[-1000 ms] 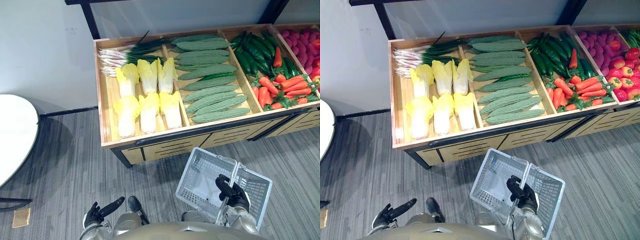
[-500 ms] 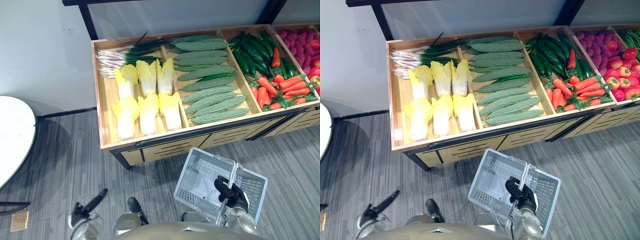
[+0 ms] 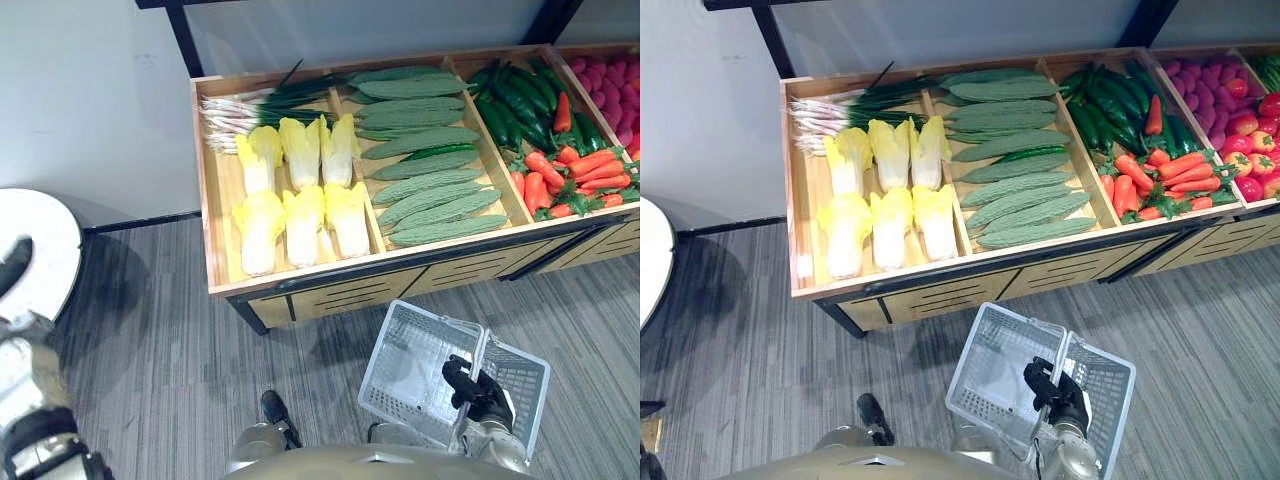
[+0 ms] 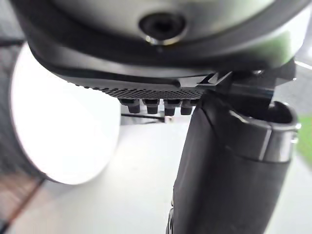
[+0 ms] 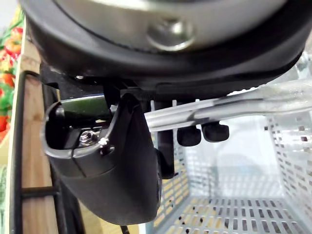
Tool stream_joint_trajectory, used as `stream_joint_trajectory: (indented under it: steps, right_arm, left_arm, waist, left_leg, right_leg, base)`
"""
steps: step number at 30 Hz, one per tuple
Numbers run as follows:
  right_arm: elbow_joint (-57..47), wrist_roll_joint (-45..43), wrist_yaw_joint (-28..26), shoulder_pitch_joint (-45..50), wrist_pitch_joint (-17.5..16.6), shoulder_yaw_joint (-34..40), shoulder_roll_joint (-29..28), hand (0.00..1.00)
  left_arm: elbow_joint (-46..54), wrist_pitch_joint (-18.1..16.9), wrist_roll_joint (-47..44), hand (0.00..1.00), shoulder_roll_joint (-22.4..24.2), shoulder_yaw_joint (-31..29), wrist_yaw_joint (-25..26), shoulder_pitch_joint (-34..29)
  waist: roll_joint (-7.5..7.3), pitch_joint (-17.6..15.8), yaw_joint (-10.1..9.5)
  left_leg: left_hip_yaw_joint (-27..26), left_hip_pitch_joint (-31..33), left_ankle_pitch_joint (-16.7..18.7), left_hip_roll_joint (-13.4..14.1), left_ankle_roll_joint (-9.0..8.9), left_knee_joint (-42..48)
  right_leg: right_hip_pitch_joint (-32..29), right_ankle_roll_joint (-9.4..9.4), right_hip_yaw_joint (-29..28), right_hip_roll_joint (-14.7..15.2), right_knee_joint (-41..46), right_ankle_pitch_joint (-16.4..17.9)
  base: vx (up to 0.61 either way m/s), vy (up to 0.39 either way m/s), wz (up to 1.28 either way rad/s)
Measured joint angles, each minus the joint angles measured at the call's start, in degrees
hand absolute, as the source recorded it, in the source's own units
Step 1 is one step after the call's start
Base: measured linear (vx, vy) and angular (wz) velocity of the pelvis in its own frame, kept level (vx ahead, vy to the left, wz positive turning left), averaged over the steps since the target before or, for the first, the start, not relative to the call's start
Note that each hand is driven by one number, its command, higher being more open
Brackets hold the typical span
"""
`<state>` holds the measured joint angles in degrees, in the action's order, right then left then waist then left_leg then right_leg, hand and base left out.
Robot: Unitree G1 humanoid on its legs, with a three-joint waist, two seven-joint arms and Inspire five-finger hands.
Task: Pick vegetable in the basket
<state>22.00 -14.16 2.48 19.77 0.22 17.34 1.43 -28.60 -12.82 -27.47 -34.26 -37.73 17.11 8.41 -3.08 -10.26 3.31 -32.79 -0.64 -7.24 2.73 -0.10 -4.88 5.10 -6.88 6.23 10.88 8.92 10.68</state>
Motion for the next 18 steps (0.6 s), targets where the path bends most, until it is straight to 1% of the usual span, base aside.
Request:
stream_joint_trajectory:
  steps: [2,4,6,7,9,11,13,15,18]
  right_arm:
    - [-0.65,0.3,-0.57,0.13,0.0,0.22,0.21,0.0]
    - [-1.29,0.32,-0.91,0.48,0.04,0.56,0.3,0.0]
    - [-3.69,0.4,-1.03,1.99,0.05,0.65,0.29,0.0]
    - [-5.85,0.75,-1.26,3.4,0.05,1.0,0.29,0.0]
    - [-6.98,1.72,-1.49,4.04,0.05,1.47,0.29,0.0]
    - [-7.26,2.52,-1.58,4.04,0.04,1.78,0.3,0.0]
    - [-7.25,2.52,-1.67,4.28,0.05,1.76,0.28,0.0]
    - [-7.25,2.54,-1.83,4.16,0.05,1.75,0.07,0.0]
    - [-7.25,2.6,-1.83,4.16,0.05,1.77,-0.05,0.0]
  left_arm:
    - [4.77,-1.37,-0.02,1.0,-0.65,1.59,-1.07,1.53]
    - [10.14,-1.91,-0.27,1.0,-0.62,4.63,-2.38,3.04]
    - [14.85,-2.03,-1.51,1.0,-0.61,7.68,-2.94,3.08]
    - [18.44,-2.05,-1.51,1.0,-0.45,10.48,-4.01,3.34]
    - [21.49,-2.08,-1.51,1.0,0.14,12.53,-4.84,3.53]
    - [24.75,-2.12,-1.53,1.0,1.54,14.51,-5.56,3.58]
    - [26.67,-2.14,-1.58,1.0,4.5,16.99,-6.19,4.76]
    - [27.55,-2.11,-1.61,1.0,6.35,19.11,-6.53,5.16]
    - [29.56,-1.98,-1.37,1.0,10.59,22.1,-6.79,5.13]
  waist:
    - [0.04,0.04,0.2]
    - [0.4,0.24,0.52]
    - [1.05,0.62,1.43]
    - [1.69,0.99,2.19]
    - [2.09,1.23,2.57]
    - [2.42,1.42,3.18]
    - [2.74,1.59,3.29]
    - [2.82,1.6,3.61]
    - [2.9,1.55,4.28]
  left_leg:
    - [0.05,-0.16,0.0,0.0,0.0,0.01]
    - [0.27,-0.26,0.0,-0.1,0.01,0.02]
    - [0.86,-0.24,0.0,-0.14,0.01,0.01]
    - [1.34,-0.36,0.0,-0.12,0.0,0.01]
    - [1.55,-0.43,-0.01,-0.09,0.0,0.0]
    - [1.69,-0.42,-0.07,-0.11,0.08,0.0]
    - [1.86,-0.32,-0.21,-0.16,0.26,-0.02]
    - [2.14,-0.09,-0.39,-0.17,0.42,-0.03]
    - [2.61,0.19,-0.59,-0.22,0.61,-0.05]
  right_leg:
    - [0.05,0.0,-0.18,-0.01,-0.02,0.0]
    - [0.21,0.01,-0.1,-0.18,0.01,-0.01]
    - [0.47,0.01,0.06,-0.32,0.04,-0.01]
    - [0.84,0.02,0.43,-0.39,0.06,-0.02]
    - [1.01,0.02,0.58,-0.44,0.07,-0.03]
    - [1.06,0.02,0.74,-0.43,0.1,-0.03]
    - [1.05,0.01,0.95,-0.4,0.11,-0.04]
    - [0.99,0.01,1.22,-0.41,0.1,-0.04]
    - [0.96,-0.11,1.45,-0.37,0.14,-0.14]
  base:
    - [0.07,-0.004,-0.05]
    - [0.04,-0.009,0.02]
    - [0.03,-0.01,0.13]
    - [0.01,-0.008,0.12]
    - [0.0,-0.004,0.08]
    - [0.0,0.0,0.02]
    - [-0.01,0.003,0.03]
    - [-0.03,0.006,0.09]
    - [-0.03,0.011,0.08]
